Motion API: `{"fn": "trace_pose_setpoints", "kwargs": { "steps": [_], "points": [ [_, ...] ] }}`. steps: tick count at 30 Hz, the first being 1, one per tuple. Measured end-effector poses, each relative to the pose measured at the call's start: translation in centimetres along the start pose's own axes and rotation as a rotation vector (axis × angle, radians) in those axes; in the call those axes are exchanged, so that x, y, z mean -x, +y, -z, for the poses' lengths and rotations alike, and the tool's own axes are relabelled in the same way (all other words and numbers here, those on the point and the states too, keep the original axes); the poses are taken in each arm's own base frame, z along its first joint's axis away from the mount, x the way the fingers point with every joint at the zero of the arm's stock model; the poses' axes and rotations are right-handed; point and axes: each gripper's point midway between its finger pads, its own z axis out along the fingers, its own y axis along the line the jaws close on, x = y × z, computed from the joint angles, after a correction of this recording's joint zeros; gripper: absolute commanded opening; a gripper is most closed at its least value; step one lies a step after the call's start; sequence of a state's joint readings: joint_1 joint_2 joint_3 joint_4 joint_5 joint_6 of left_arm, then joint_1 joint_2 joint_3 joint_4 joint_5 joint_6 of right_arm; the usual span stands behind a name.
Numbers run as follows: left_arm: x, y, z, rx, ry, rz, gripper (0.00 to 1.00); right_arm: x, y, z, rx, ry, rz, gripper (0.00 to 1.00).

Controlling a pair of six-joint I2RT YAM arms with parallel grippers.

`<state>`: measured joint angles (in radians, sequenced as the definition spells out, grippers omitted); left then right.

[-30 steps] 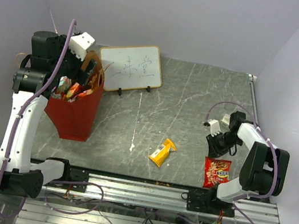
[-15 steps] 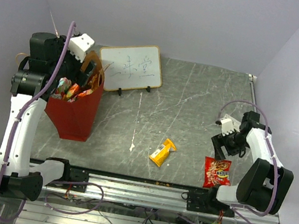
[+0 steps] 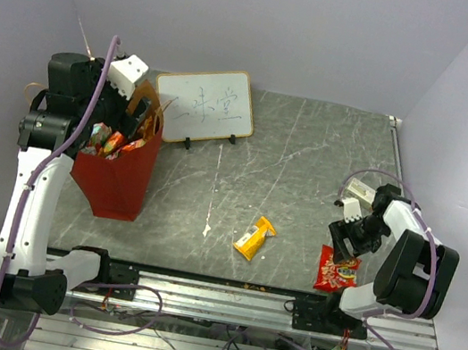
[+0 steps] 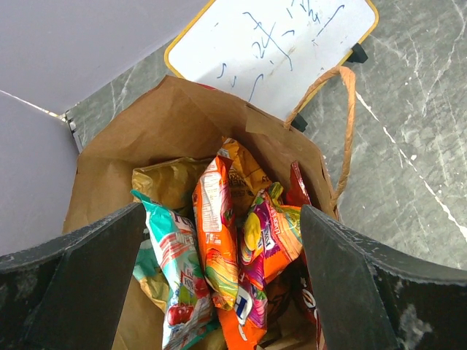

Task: Place the snacks into the paper bag
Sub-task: Pick up the snack from the corner of the board.

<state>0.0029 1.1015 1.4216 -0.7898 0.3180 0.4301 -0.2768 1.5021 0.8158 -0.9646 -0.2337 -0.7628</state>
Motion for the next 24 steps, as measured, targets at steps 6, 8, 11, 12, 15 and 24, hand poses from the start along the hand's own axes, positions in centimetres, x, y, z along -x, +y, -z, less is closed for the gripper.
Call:
{"fn": "trace_pose_setpoints", "kwargs": {
  "steps": [6, 8, 11, 12, 15, 24],
  "points": [
    [-0.1, 0.0, 0.0, -0.001, 0.003, 0.0, 0.97, 0.4, 0.4, -0.6, 0.058, -0.007, -0.005, 0.43],
    [-0.1, -0.1, 0.0, -0.003, 0.005, 0.001, 0.97, 0.6, 0.6, -0.8, 0.075, -0.016, -0.003, 0.34],
    [0.1, -0.4, -0.1, -0.015, 0.004, -0.004, 0.97, 0.9, 1.0, -1.1, 0.109, -0.028, 0.0, 0.21],
    [0.2, -0.6, -0.1, -0.02, 0.001, -0.007, 0.96, 1.0, 1.2, -1.2, 0.121, -0.031, 0.0, 0.18],
    [0.4, -0.8, -0.2, -0.028, -0.001, -0.01, 0.96, 1.1, 1.7, -1.2, 0.155, -0.038, 0.006, 0.04],
    [0.4, -0.9, -0.2, -0.032, -0.001, -0.012, 0.96, 1.6, 2.8, -1.0, 0.226, -0.07, 0.044, 0.0]
  ]
}}
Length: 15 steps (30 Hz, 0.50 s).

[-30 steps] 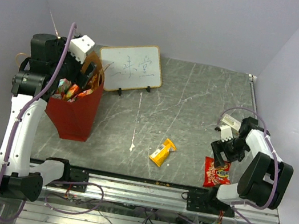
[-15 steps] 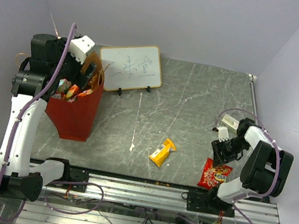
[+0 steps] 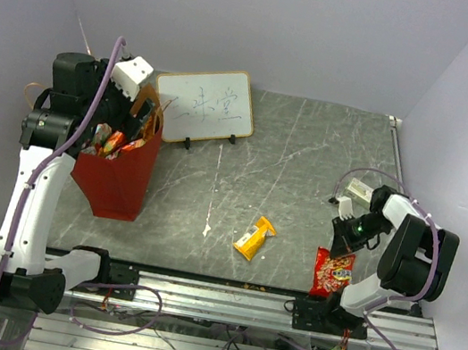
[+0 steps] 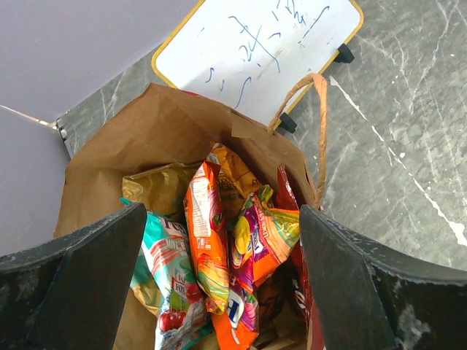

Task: Place the snacks into the paper bag
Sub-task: Pick up the snack from the corner of the board.

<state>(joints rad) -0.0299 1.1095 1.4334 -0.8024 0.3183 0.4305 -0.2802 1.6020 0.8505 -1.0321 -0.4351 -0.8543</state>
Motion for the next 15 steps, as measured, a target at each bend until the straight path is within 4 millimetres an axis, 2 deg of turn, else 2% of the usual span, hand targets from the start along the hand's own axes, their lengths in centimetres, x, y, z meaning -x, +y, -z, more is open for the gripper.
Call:
{"fn": "trace_pose_setpoints", "kwargs": {
  "steps": [5, 11, 15],
  "points": [
    [0.7, 0.1, 0.4, 0.004, -0.016, -0.003, 0.94, 2.0, 0.4, 1.2, 0.026, -0.068, 0.066, 0.0],
    [2.8, 0.1, 1.4, 0.013, -0.073, 0.01, 0.91, 6.2, 1.7, 4.2, 0.039, -0.2, 0.205, 0.0],
    [4.1, -0.6, 1.9, -0.008, -0.118, 0.021, 0.91, 9.3, 3.6, 5.6, 0.045, -0.275, 0.322, 0.0]
  ]
}}
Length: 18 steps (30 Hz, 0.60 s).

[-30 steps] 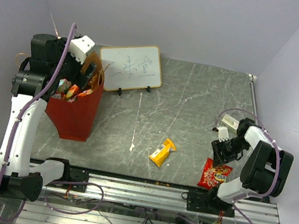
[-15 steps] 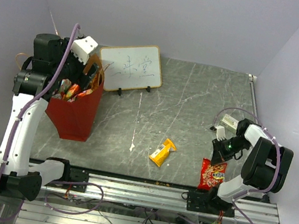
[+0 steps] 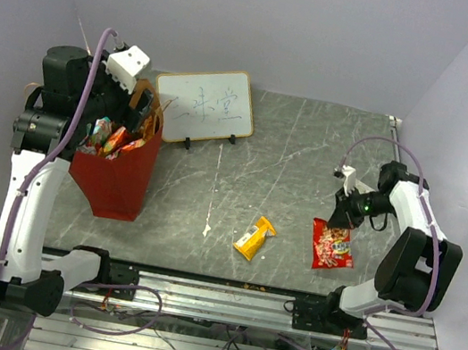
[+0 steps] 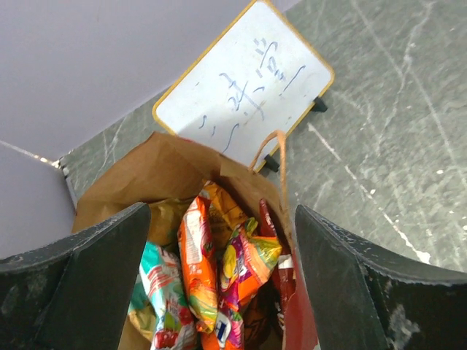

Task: Place the snacks into the paper bag
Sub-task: Pick up the snack from the corner of the board.

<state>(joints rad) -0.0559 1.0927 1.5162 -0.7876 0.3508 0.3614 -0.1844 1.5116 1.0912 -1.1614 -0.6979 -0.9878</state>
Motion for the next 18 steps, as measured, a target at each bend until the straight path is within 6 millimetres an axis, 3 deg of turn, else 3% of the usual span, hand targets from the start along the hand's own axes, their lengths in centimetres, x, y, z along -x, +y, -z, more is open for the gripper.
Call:
{"fn": "trace_pose_setpoints", "kwargs": {
  "steps": [8, 18],
  "points": [
    [3.7, -2.9, 0.2, -0.126, -0.104, 0.012, 0.89, 7.1, 3.0, 0.0, 0.044, -0.131, 0.18, 0.0],
    [8.7, -11.1, -3.1, -0.438, -0.171, 0.0, 0.91, 17.5, 5.9, 3.6, -0.006, -0.422, 0.346, 0.0]
  ]
}}
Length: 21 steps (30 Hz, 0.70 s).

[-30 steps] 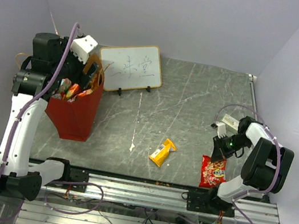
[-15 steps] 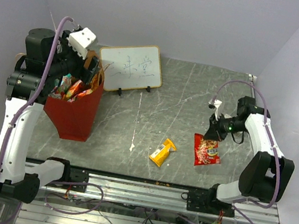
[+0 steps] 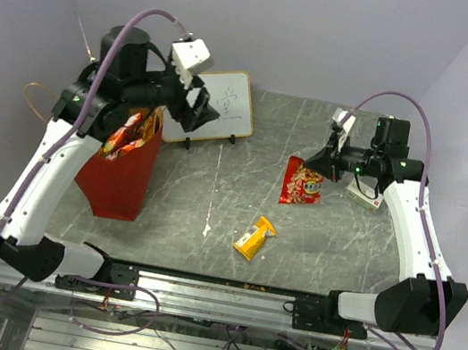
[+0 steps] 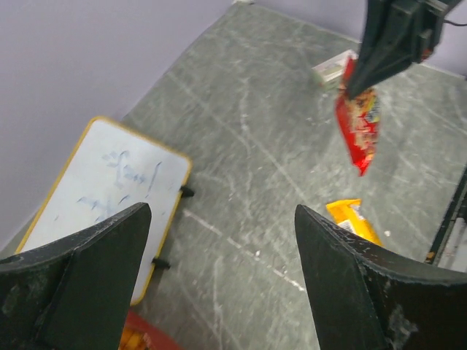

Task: Place the snacks into the paper bag
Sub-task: Pick up the snack from the corner of the board, then place the snack in the paper bag.

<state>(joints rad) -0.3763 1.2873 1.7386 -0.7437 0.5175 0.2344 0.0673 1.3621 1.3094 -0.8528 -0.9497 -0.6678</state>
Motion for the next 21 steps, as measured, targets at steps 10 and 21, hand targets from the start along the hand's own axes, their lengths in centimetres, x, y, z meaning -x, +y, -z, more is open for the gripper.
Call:
{"fn": "trace_pose_setpoints", "kwargs": {
  "steps": [10, 21],
  "points": [
    [1.5, -5.6, -8.0, -0.204, -0.047, 0.023, 0.88, 9.1, 0.4, 1.3, -0.065, -0.261, 0.105, 0.0],
    [1.5, -10.0, -13.9, -0.322, -0.074, 0.166, 0.77, 13.0, 1.0, 2.1, -0.062, -0.379, 0.078, 0.0]
  ]
}}
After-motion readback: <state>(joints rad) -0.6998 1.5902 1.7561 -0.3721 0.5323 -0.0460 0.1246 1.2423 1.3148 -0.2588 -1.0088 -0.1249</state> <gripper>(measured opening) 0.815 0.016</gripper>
